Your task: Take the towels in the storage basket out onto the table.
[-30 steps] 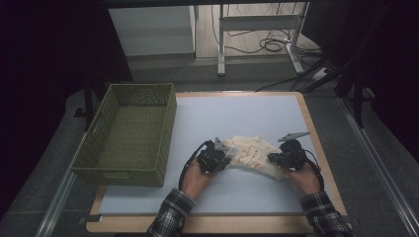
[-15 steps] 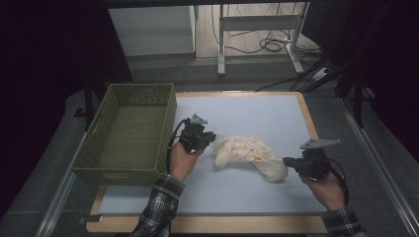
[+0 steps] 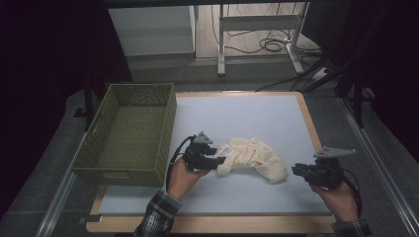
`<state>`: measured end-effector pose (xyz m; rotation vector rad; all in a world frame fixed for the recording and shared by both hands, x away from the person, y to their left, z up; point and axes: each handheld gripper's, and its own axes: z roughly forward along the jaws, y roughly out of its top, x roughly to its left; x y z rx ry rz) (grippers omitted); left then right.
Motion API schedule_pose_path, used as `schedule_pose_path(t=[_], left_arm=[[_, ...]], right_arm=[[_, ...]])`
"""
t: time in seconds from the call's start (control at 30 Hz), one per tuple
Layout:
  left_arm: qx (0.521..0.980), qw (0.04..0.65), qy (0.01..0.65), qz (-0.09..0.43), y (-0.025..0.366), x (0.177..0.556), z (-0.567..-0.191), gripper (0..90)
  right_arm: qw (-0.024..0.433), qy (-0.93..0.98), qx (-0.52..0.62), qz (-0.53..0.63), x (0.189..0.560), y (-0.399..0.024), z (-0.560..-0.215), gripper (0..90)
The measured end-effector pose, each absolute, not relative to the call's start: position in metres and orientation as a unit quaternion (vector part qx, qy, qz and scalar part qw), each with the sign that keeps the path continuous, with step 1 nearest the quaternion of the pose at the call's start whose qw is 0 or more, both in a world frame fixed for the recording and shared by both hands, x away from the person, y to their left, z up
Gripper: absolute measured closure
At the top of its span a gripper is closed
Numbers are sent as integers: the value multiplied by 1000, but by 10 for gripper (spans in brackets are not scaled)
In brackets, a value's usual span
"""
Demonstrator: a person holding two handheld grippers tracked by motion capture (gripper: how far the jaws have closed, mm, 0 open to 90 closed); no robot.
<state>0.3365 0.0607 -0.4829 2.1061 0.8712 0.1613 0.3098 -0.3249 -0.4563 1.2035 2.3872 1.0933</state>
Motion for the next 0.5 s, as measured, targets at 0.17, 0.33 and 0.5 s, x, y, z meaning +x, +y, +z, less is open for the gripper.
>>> schedule_pose_path(t=[0.17,0.33,0.5], left_arm=[[856,389,329,83,37,326,-493,402],[861,368,333,111,26,329,-508,464],[856,366,348,108,31,337,-519,729]], right_arm=[[132,819,417,370,349,-301,-462,682],[124,819,430,358,380,-283,-482,595],[120,835,430,323,395,-264,-512,601]])
